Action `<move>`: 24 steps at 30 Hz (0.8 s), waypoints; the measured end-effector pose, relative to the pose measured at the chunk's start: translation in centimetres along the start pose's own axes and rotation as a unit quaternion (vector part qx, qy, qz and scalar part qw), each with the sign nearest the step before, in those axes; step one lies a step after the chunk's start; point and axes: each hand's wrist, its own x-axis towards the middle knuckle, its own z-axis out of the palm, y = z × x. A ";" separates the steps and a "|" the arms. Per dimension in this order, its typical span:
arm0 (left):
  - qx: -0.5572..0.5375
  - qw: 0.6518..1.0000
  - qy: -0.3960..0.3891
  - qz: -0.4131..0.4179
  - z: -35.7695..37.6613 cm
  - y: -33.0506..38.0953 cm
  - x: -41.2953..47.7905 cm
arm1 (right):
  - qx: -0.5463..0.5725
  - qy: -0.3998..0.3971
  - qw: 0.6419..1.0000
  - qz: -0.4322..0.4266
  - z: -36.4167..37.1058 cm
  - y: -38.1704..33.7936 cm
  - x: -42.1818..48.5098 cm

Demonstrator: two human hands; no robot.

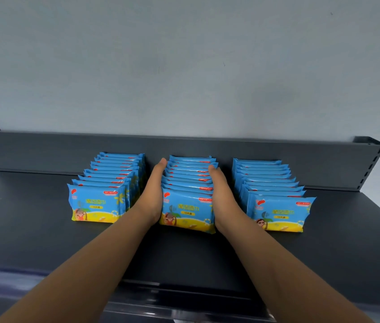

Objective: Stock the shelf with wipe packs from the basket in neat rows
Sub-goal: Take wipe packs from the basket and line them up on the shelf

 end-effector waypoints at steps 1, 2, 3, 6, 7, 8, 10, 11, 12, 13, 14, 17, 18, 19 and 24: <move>0.000 1.000 -0.002 -0.001 -0.1 0.0 0.1 | 0.003 0.001 1.000 0.002 0.1 0.0 -0.1; 0.001 1.000 -0.004 0.000 -0.2 -0.1 0.2 | 0.003 0.002 1.000 0.007 0.1 -0.1 -0.2; 0.001 1.000 -0.003 0.001 -0.2 -0.2 0.2 | 0.002 0.001 1.000 0.009 0.1 -0.1 -0.1; 0.007 1.000 0.012 0.023 -0.4 -0.3 0.7 | -0.010 -0.004 1.000 0.019 -0.1 -0.1 0.0; 0.008 0.999 0.023 0.032 -0.5 -0.4 0.9 | -0.013 -0.005 1.000 0.020 -0.1 -0.2 -0.1; 0.007 0.999 0.033 0.038 -0.6 -0.4 1.0 | -0.018 -0.003 1.000 0.019 -0.1 -0.2 -0.1; 0.012 0.997 0.053 0.055 -0.8 -0.6 1.2 | -0.039 0.014 0.999 0.009 0.0 -0.3 -0.4; 0.020 0.996 0.062 0.068 -0.8 -0.7 1.3 | -0.057 0.035 0.998 -0.003 0.0 -0.5 -0.5; 0.032 0.994 0.073 0.080 -1.0 -0.7 1.4 | -0.074 0.053 0.996 -0.014 0.2 -0.8 -0.8; 0.047 0.991 0.082 0.093 -1.1 -0.7 1.5 | -0.089 0.064 0.994 -0.025 0.1 -1.0 -0.7; 0.065 0.988 0.095 0.107 -1.2 -0.7 1.6 | -0.106 0.070 0.991 -0.034 0.1 -1.2 -0.8; 0.053 0.984 0.113 0.126 -1.1 0.2 1.5 | -0.154 0.057 0.983 -0.079 0.2 -2.1 -1.4; 0.050 0.985 0.106 0.125 -1.0 0.6 1.4 | -0.184 0.058 0.977 -0.094 0.2 -2.4 -1.7; 0.066 0.985 0.092 0.133 -1.0 1.0 1.2 | -0.229 0.059 0.965 -0.116 0.3 -2.8 -2.0; 0.555 0.762 0.045 0.329 -2.0 2.1 -0.3 | -0.534 0.048 0.816 -0.217 1.0 -3.7 -3.2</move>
